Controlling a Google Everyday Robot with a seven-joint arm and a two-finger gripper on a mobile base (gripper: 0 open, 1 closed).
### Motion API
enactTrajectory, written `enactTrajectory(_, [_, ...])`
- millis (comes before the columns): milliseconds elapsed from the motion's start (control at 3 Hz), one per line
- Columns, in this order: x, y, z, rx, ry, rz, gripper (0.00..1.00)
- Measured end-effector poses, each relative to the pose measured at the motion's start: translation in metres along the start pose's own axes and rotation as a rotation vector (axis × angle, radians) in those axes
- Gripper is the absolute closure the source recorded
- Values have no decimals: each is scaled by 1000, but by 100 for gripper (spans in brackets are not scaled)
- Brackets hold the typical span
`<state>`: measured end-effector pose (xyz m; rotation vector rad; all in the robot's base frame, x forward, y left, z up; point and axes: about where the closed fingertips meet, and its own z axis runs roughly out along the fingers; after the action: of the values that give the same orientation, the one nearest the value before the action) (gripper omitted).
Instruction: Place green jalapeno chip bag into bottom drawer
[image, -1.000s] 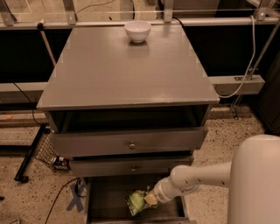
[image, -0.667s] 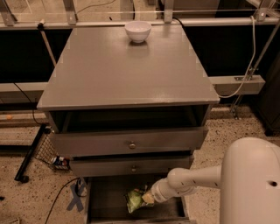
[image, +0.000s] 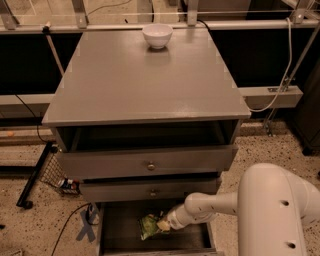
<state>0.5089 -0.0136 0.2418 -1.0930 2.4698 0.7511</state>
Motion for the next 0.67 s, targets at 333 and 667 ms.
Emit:
enactTrajectory(333, [-6,-9,5,4,-11,3,77])
enactTrajectory(667, [-6,-8,7,2,-11,3,54])
